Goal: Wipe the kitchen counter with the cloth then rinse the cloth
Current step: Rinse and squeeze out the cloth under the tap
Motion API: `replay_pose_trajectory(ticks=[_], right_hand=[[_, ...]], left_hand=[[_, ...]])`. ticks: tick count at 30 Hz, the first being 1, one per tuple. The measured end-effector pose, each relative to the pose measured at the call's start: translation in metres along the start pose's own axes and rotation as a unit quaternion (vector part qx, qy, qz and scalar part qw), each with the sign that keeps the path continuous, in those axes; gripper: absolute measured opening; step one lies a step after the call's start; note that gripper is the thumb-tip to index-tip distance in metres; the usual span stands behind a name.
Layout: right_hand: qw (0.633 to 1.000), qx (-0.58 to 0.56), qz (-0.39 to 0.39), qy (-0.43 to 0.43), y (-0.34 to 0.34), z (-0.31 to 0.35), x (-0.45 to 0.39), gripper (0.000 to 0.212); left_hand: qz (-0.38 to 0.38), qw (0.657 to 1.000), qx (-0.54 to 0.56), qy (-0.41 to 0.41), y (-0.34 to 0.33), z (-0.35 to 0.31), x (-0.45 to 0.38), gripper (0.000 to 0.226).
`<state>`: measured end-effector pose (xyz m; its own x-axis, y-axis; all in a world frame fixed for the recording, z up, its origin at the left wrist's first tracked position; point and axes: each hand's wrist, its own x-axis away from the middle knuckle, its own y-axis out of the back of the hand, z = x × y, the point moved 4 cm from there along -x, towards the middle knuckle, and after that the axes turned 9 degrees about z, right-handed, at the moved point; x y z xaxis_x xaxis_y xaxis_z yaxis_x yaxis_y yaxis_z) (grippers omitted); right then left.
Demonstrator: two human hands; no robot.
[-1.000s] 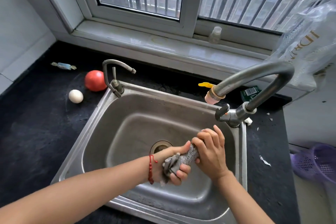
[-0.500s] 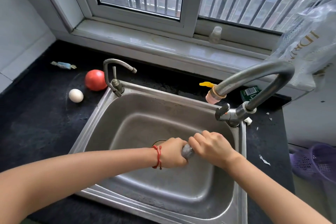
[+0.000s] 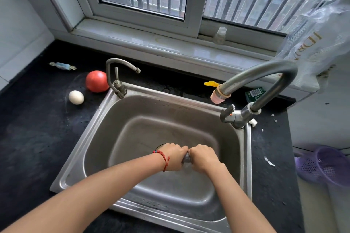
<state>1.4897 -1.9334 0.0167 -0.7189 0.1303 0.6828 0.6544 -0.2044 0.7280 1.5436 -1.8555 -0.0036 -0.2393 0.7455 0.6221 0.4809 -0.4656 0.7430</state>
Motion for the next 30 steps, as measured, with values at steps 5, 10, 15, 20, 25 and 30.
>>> replay_pose_trajectory(ticks=[5,10,15,20,25,30], right_hand=[[0.999,-0.045,0.001,-0.013,-0.003,-0.001,0.002,0.027],[0.996,-0.084,0.018,-0.018,-0.008,-0.002,0.008,0.025],[0.991,-0.127,0.029,-0.020,-0.014,-0.001,0.018,0.022],[0.991,-0.131,0.017,-0.029,-0.014,-0.002,0.020,0.022],[0.977,-0.035,-0.208,-0.033,0.009,0.002,0.041,0.028],[0.924,-0.105,-0.367,0.015,0.014,-0.005,0.048,0.049]], left_hand=[[-0.008,0.999,-0.039,-0.016,-0.005,0.000,-0.001,0.029],[-0.015,0.998,-0.049,-0.032,-0.007,-0.005,0.005,0.029],[-0.007,0.996,-0.072,-0.046,-0.005,-0.013,0.013,0.030],[-0.017,0.997,-0.070,-0.039,-0.001,-0.015,0.021,0.029],[-0.069,0.994,0.067,0.049,0.018,-0.013,0.036,0.026],[-0.060,0.830,0.555,0.018,0.015,-0.014,0.055,0.017]])
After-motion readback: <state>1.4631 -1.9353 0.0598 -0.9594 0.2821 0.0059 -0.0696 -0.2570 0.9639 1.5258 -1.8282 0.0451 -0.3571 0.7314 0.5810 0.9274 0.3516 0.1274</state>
